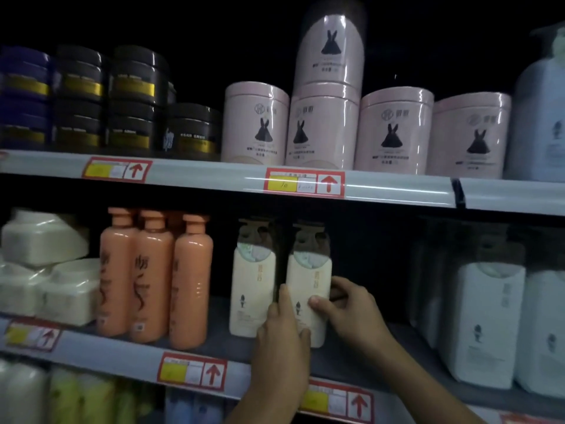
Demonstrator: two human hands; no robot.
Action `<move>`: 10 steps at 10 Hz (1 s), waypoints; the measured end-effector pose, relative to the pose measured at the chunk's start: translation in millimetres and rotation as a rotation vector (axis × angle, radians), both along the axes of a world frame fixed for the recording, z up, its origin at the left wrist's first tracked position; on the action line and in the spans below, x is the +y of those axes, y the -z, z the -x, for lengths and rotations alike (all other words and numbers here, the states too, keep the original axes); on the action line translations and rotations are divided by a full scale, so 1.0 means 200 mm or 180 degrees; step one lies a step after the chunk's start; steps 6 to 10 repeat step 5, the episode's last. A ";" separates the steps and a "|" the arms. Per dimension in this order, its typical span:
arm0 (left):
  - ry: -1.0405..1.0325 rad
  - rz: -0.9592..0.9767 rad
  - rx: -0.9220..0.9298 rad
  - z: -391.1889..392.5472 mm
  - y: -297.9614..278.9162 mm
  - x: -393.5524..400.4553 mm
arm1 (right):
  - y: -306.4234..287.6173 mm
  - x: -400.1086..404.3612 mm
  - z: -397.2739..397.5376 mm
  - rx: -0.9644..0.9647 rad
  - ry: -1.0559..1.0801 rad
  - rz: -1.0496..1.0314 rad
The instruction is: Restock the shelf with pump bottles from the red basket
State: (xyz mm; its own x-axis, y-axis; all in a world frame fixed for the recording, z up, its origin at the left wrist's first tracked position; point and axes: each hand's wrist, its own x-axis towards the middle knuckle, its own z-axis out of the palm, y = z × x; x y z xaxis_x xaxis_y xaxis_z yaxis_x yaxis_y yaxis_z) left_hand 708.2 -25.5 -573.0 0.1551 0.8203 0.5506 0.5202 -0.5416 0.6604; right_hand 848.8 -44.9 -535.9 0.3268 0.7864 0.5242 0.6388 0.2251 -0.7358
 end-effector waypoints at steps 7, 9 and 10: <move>-0.0200 -0.0026 -0.0029 -0.05 0.00 0.04 | 0.06 0.03 0.05 0.0019 0.0253 0.0314; -0.0200 -0.0026 -0.0029 -0.05 0.00 0.04 | 0.06 0.03 0.05 0.0019 0.0253 0.0314; -0.0200 -0.0026 -0.0029 -0.05 0.00 0.04 | 0.06 0.03 0.05 0.0019 0.0253 0.0314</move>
